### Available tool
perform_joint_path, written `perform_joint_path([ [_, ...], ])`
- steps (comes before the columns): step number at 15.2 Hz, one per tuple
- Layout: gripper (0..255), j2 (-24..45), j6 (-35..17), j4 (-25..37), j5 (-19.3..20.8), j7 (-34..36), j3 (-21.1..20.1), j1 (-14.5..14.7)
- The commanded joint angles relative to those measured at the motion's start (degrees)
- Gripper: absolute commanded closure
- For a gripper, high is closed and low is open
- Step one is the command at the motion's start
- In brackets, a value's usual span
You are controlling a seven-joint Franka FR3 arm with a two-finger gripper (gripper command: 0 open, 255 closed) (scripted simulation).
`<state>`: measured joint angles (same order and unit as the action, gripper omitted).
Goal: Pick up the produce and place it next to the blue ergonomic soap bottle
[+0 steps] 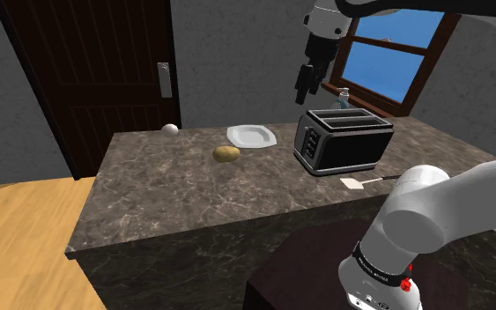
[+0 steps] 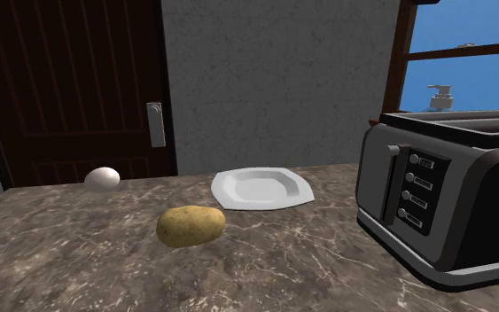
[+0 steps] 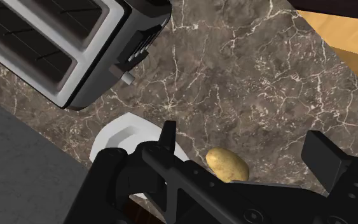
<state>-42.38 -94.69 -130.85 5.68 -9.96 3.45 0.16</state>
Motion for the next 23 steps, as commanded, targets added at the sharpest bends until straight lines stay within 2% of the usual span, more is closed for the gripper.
perform_joint_path([
  [1,0,0.0,0.0,0.0,0.0,0.0,0.0,0.0],
  [7,0,8.1,-11.48,-2.9,0.37,-8.53,3.42,2.79],
  [13,0,18.39,-22.09,-2.98,-0.64,-17.42,6.34,5.82],
  [23,0,38.24,-36.06,2.53,-6.63,-33.95,8.74,10.37],
])
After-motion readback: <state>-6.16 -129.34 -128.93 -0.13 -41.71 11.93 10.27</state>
